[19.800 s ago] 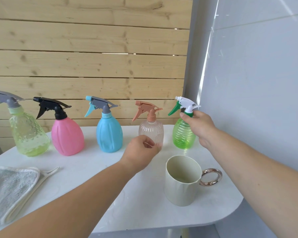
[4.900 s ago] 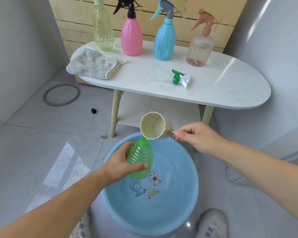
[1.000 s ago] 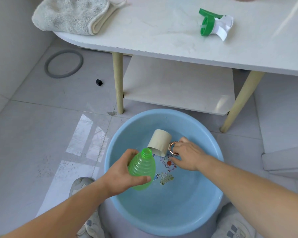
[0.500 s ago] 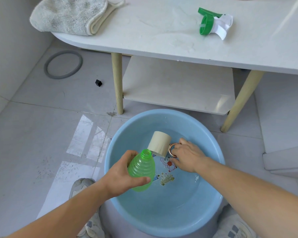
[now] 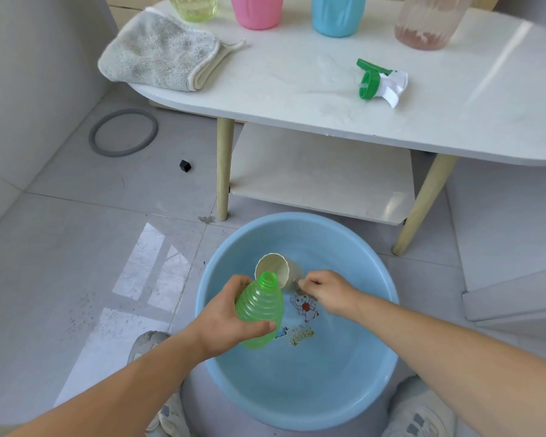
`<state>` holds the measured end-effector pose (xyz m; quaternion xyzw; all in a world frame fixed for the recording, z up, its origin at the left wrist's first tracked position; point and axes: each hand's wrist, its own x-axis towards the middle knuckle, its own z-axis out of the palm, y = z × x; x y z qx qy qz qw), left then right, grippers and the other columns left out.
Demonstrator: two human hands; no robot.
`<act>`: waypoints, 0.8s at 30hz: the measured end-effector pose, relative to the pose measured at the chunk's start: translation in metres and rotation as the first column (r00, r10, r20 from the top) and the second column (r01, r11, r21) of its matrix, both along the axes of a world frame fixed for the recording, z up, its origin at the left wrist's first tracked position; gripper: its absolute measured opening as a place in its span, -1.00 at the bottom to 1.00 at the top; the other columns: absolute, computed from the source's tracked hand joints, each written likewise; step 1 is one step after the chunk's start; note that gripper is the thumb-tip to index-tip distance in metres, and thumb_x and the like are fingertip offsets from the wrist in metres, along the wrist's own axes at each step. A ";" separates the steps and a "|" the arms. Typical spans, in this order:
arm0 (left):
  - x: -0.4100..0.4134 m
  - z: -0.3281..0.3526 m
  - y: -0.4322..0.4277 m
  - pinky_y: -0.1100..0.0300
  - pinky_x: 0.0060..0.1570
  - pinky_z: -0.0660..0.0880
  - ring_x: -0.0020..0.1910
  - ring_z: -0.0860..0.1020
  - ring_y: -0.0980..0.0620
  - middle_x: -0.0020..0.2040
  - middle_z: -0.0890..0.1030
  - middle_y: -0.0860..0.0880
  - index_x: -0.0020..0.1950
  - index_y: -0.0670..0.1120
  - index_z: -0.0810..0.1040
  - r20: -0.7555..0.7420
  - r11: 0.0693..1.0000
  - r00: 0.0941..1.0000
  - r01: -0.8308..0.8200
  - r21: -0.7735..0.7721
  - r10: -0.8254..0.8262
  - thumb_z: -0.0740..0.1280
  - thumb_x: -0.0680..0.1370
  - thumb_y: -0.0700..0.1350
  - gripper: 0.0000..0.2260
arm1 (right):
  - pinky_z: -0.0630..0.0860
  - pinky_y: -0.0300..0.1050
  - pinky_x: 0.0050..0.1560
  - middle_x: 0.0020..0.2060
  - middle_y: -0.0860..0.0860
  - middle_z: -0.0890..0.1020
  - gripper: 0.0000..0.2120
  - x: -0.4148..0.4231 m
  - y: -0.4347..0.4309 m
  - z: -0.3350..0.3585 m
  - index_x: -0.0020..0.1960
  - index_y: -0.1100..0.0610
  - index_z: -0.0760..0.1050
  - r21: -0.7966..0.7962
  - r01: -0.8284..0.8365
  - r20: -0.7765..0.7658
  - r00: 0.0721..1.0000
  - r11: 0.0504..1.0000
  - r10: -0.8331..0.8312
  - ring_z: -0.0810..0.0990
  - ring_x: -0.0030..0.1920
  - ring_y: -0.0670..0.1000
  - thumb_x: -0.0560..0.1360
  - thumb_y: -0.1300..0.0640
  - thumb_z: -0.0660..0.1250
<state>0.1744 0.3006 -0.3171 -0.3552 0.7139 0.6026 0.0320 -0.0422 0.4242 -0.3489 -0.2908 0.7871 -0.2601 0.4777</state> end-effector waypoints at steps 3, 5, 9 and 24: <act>-0.001 0.009 0.001 0.33 -0.09 0.57 0.02 0.63 0.21 0.11 0.63 0.08 0.29 0.09 0.44 -0.020 1.000 1.000 -0.001 -0.005 0.001 0.62 0.21 0.14 -0.30 | 0.53 0.04 0.12 -0.10 0.14 0.70 -0.68 -0.005 0.000 0.021 -0.24 0.20 0.50 -0.040 0.094 0.082 0.993 0.995 -0.090 0.52 -0.18 -0.01 0.61 0.03 0.27; -0.003 0.016 0.001 0.31 -0.06 0.60 0.04 0.63 0.20 0.11 0.65 0.06 0.30 0.10 0.47 -0.035 1.000 0.999 -0.008 -0.007 0.008 0.63 0.25 0.06 -0.33 | 0.52 0.01 0.20 -0.04 0.12 0.72 -0.70 -0.008 0.001 0.043 -0.26 0.14 0.46 -0.093 0.143 0.122 0.984 0.985 -0.131 0.57 -0.11 0.01 0.63 0.08 0.26; -0.009 0.031 0.003 0.30 -0.06 0.61 0.02 0.65 0.21 0.09 0.67 0.06 0.27 0.13 0.51 -0.080 1.000 0.997 -0.006 -0.018 0.005 0.66 0.35 -0.08 -0.44 | 0.56 -0.12 0.10 -0.05 0.07 0.73 -0.71 -0.019 0.009 0.089 -0.25 0.13 0.47 -0.204 0.172 0.092 0.984 0.964 -0.156 0.61 -0.02 0.03 0.63 0.11 0.25; -0.039 0.090 0.005 0.13 0.03 0.65 0.06 0.67 0.11 0.10 0.67 0.10 0.30 0.17 0.50 -0.304 0.999 0.952 -0.044 -0.022 0.035 0.64 0.26 0.07 -0.35 | 0.44 -0.16 0.02 -0.15 -0.01 0.72 -0.70 -0.007 0.049 0.240 -0.30 0.07 0.51 -0.471 0.017 -0.274 0.948 0.882 -0.165 0.65 0.07 0.01 0.60 0.02 0.30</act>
